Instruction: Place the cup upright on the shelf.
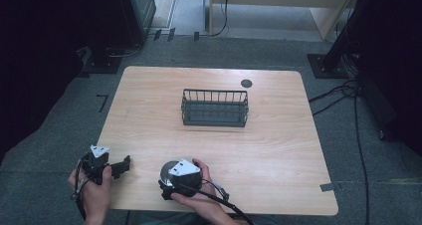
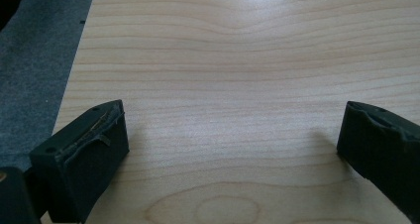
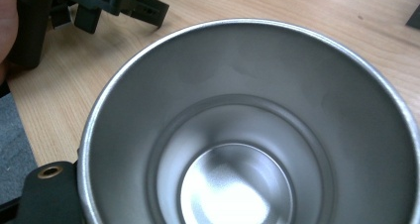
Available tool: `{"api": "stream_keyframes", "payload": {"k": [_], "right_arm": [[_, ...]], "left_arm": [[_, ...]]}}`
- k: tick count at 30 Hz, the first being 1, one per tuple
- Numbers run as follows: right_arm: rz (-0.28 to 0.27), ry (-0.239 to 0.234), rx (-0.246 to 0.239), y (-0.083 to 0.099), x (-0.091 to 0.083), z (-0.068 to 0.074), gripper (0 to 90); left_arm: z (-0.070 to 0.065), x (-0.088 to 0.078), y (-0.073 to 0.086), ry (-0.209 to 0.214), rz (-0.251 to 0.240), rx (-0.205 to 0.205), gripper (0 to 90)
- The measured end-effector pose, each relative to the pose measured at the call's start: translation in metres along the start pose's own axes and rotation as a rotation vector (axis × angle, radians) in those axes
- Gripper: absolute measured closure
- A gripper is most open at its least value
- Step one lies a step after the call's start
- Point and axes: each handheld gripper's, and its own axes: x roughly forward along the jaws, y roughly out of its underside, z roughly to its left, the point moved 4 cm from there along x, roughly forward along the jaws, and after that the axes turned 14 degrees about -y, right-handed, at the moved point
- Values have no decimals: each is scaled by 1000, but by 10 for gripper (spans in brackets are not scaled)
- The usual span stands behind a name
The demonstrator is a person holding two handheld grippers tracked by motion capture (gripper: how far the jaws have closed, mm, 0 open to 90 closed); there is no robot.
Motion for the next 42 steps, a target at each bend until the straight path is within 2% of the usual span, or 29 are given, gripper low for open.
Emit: {"api": "stream_keyframes", "payload": {"k": [9,17,28,33,37,42], "right_arm": [[-22,11,13,-9,-12,-8,165],[-39,40,5,-19,-22,-19,165],[-97,91,10,-36,-37,-38,166],[-115,133,1,-45,-45,-49,166],[-130,137,-1,-51,-50,-55,166],[-148,168,4,-59,-58,-64,166]], "left_arm": [[0,0,0,0,-1,-3,0],[0,0,0,0,0,0,0],[0,0,0,0,0,0,0],[0,0,0,0,0,0,0],[0,0,0,0,0,0,0],[0,0,0,0,0,-1,0]]}}
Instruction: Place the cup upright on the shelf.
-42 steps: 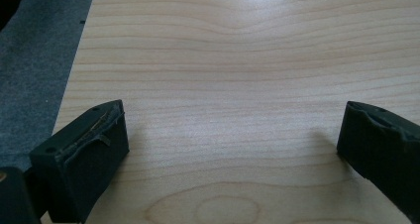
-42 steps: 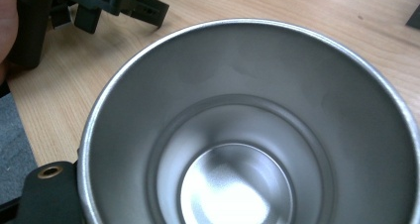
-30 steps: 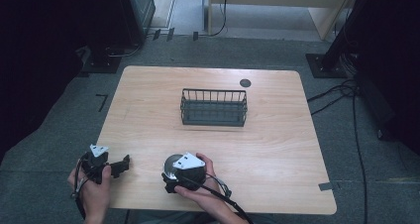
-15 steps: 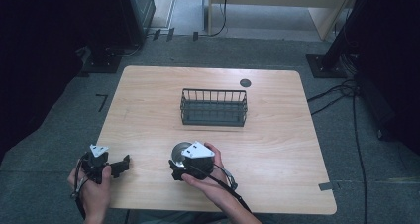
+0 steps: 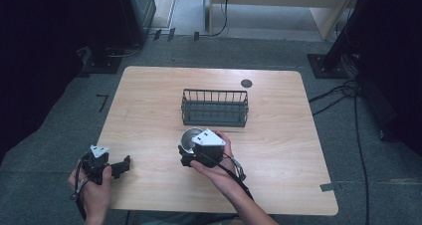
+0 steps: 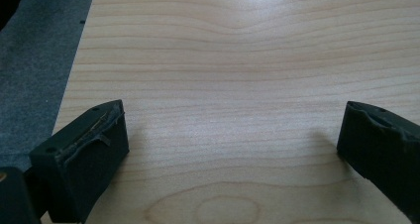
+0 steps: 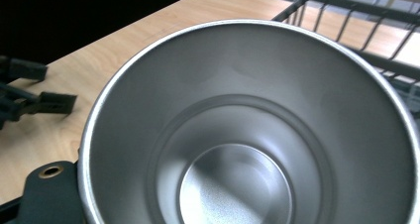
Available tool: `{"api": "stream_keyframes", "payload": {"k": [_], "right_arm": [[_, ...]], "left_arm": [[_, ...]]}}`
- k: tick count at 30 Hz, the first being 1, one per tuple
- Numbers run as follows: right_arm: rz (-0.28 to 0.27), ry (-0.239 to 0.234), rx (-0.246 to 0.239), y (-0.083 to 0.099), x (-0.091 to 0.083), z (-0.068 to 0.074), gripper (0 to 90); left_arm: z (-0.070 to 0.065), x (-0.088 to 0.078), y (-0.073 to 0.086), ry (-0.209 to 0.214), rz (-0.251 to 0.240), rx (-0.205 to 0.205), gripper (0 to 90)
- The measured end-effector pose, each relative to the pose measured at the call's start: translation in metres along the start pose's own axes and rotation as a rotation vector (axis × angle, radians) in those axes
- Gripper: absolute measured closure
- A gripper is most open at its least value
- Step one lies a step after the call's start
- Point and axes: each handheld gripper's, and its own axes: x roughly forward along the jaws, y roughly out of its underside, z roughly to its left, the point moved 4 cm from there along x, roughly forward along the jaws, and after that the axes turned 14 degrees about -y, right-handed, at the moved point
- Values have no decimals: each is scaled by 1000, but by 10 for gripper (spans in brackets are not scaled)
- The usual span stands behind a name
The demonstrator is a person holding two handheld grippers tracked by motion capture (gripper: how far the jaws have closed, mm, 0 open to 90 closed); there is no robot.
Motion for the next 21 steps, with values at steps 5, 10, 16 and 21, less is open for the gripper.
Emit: {"api": "stream_keyframes", "payload": {"k": [5,10,16,21], "right_arm": [[-18,27,-1,-10,-5,-12,167],[-28,46,-4,-18,-7,-20,168],[-41,76,8,-28,-11,-35,168],[-48,93,22,-35,-13,-50,168]], "left_arm": [[0,0,0,0,0,1,0],[0,0,0,0,-1,0,0],[0,0,0,0,-1,-2,0],[0,0,0,0,-2,-2,0]]}}
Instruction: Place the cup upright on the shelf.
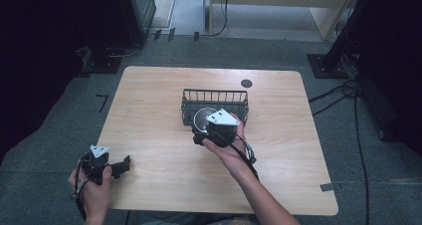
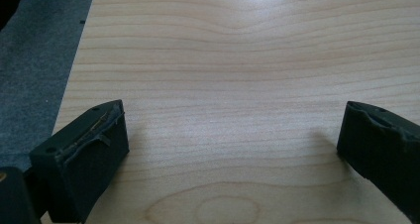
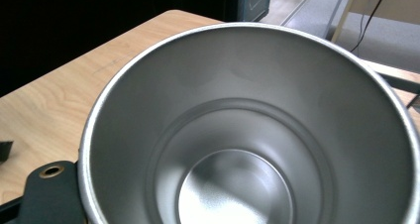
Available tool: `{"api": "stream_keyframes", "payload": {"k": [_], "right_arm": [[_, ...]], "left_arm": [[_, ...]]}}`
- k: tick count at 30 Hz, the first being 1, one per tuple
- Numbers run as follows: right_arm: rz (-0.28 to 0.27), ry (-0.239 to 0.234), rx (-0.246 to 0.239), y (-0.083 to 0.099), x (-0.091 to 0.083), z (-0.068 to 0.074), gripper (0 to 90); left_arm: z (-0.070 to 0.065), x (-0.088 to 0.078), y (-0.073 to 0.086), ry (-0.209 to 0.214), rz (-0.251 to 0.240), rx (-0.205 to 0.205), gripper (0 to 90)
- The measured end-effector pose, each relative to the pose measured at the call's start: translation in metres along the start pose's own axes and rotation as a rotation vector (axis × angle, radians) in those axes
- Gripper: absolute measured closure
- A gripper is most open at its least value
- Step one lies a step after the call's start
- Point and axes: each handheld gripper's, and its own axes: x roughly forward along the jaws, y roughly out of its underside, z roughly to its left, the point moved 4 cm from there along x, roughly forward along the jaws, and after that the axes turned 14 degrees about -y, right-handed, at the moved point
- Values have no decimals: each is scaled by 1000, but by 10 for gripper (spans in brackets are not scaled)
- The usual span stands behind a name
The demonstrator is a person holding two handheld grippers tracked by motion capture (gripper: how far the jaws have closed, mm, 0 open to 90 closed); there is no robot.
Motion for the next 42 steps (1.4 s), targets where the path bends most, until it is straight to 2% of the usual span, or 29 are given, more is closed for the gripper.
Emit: {"api": "stream_keyframes", "payload": {"k": [17,26,27,36,42], "right_arm": [[-18,54,45,-22,-3,-43,169],[-32,104,55,-37,-3,-69,169],[-34,113,66,-39,-2,-76,169],[-42,147,110,-41,3,-100,169],[-37,175,123,-39,10,-113,169]], "left_arm": [[0,0,0,0,2,1,0],[0,0,0,0,2,1,0],[0,0,0,0,2,1,0],[0,0,0,0,2,1,0],[0,0,0,0,2,1,0]]}}
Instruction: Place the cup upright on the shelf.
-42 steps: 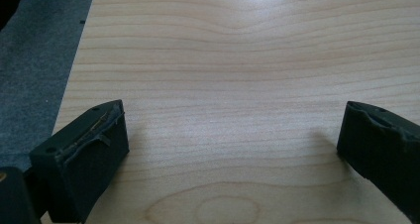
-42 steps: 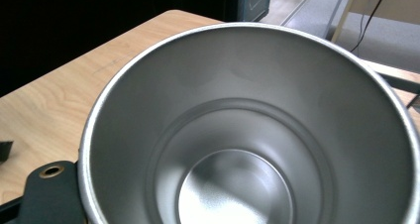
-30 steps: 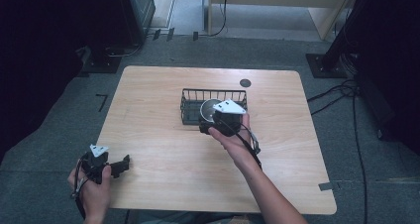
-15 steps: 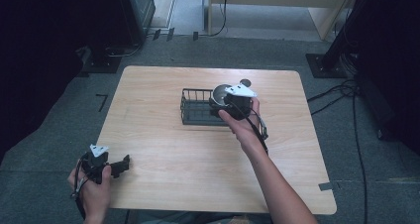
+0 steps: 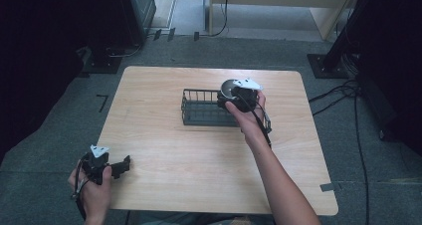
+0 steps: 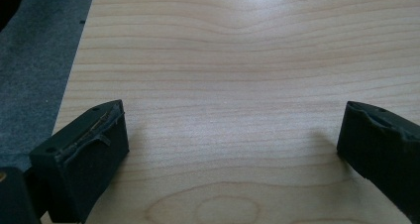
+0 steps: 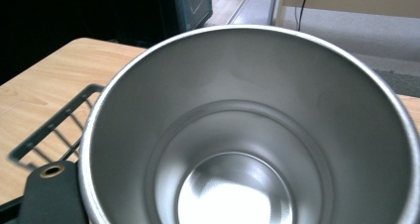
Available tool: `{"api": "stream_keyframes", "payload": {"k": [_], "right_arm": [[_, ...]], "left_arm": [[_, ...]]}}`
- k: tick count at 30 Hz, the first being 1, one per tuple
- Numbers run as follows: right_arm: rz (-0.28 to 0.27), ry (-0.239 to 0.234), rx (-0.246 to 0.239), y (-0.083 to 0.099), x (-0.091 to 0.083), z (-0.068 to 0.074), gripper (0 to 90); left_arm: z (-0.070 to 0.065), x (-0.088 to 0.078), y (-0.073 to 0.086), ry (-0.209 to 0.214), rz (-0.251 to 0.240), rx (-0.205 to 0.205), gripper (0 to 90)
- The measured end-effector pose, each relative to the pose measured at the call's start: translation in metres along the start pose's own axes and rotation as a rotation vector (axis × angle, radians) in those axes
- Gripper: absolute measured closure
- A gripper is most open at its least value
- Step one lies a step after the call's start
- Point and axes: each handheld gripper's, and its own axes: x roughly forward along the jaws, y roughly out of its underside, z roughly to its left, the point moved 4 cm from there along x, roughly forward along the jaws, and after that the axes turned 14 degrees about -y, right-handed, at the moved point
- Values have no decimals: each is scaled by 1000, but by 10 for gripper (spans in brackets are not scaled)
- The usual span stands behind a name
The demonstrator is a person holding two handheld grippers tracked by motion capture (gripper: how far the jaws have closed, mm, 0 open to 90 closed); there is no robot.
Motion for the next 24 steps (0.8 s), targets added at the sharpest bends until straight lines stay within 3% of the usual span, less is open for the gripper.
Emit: {"api": "stream_keyframes", "payload": {"k": [9,24], "right_arm": [[21,34,18,8,17,-13,169],[92,31,32,24,36,-13,169]], "left_arm": [[0,0,0,0,0,0,0],[0,0,0,0,0,0,0]]}}
